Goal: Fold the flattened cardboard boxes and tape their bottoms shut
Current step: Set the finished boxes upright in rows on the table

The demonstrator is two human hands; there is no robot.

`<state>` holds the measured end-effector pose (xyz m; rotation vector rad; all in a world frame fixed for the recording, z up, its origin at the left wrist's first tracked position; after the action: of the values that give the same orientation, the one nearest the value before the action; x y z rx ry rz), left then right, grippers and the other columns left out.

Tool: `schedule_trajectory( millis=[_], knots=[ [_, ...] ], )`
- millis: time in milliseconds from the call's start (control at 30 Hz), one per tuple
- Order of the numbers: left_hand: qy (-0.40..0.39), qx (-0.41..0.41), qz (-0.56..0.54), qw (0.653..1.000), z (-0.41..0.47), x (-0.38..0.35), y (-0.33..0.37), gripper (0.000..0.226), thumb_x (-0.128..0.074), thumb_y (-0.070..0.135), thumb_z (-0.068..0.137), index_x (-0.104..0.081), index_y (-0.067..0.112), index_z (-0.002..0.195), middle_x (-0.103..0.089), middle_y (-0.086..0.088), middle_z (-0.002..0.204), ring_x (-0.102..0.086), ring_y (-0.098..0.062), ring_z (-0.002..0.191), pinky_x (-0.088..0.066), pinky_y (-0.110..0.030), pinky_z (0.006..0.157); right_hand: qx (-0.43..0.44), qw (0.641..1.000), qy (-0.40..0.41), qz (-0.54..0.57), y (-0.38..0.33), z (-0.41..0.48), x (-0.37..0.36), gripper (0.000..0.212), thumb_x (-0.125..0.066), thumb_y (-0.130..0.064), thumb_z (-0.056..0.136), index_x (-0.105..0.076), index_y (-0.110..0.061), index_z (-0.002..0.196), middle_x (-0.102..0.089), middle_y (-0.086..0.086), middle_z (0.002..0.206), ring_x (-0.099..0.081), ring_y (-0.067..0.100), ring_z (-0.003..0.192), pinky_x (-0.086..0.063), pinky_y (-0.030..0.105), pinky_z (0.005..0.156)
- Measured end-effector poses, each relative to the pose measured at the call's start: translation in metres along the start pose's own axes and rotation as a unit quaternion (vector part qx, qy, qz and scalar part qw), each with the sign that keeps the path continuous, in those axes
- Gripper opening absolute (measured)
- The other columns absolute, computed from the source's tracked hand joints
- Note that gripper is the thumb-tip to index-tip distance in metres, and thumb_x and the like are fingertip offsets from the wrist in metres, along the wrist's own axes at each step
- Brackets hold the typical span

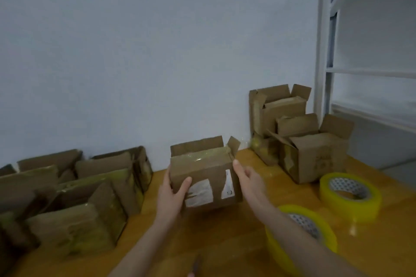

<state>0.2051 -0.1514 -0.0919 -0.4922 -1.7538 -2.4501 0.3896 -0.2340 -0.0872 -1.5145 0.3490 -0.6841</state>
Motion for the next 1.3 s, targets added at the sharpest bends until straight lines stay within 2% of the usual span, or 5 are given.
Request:
schedule_trajectory(
  millis=[333,500,900,1067,1300],
  knots=[
    [-0.052,-0.083,0.088,0.991,0.014,0.033,-0.002,0.036,-0.072,0.02,0.081,-0.059,0.022,0.114,-0.054,0.009,0.118,-0.052,-0.006,0.11,-0.045,-0.012,0.081,-0.01,0.999,0.006,-0.037,-0.025,0.019,-0.006,0.047,-0.036,-0.052,0.095,-0.06,-0.012,0.097,-0.063,0.006,0.101,-0.058,0.023,0.096,-0.048,0.045,0.094],
    [-0.163,-0.274,0.218,0.922,-0.012,0.048,-0.003,0.027,-0.06,0.019,0.084,-0.06,0.037,0.103,-0.052,0.027,0.118,-0.043,0.016,0.116,-0.04,-0.015,0.101,-0.094,0.995,0.036,0.02,-0.018,0.026,0.005,0.024,-0.037,-0.022,0.101,-0.054,-0.005,0.097,-0.059,0.016,0.097,-0.057,0.023,0.078,-0.049,0.03,0.057],
    [-0.312,-0.058,0.245,0.916,0.013,0.034,0.059,0.066,-0.01,0.048,0.099,-0.066,0.02,0.117,-0.053,0.0,0.135,-0.042,-0.011,0.126,-0.022,-0.029,0.108,-0.111,0.989,0.062,0.072,-0.011,0.015,0.005,0.024,-0.039,-0.019,0.1,-0.053,-0.004,0.088,-0.062,0.022,0.098,-0.064,0.03,0.086,-0.057,0.038,0.074],
    [-0.137,-0.155,0.215,0.954,0.007,0.055,0.063,0.074,-0.012,0.053,0.094,-0.074,0.013,0.087,-0.065,0.006,0.094,-0.053,0.003,0.092,-0.036,-0.025,0.089,-0.12,0.983,0.075,0.114,-0.005,0.012,0.005,0.023,-0.039,-0.018,0.1,-0.054,-0.001,0.096,-0.061,0.02,0.099,-0.062,0.025,0.082,-0.055,0.033,0.07],
    [-0.068,-0.066,-0.006,0.995,-0.013,0.07,0.007,0.068,-0.021,0.076,0.084,-0.052,0.037,0.13,-0.044,0.012,0.141,-0.038,-0.006,0.131,-0.028,-0.035,0.113,-0.106,0.987,0.058,0.11,-0.002,0.005,0.0,0.028,-0.037,-0.025,0.1,-0.057,-0.007,0.091,-0.062,0.023,0.106,-0.061,0.034,0.099,-0.052,0.044,0.089]
  ],
)
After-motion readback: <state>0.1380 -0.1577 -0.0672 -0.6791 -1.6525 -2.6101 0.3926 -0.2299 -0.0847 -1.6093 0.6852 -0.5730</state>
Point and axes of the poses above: each hand's wrist, its own z-axis towards the middle knuckle, its own x-axis out of the back of the hand, y = z × x, the point moved 2 cm from there along z, towards the middle knuckle
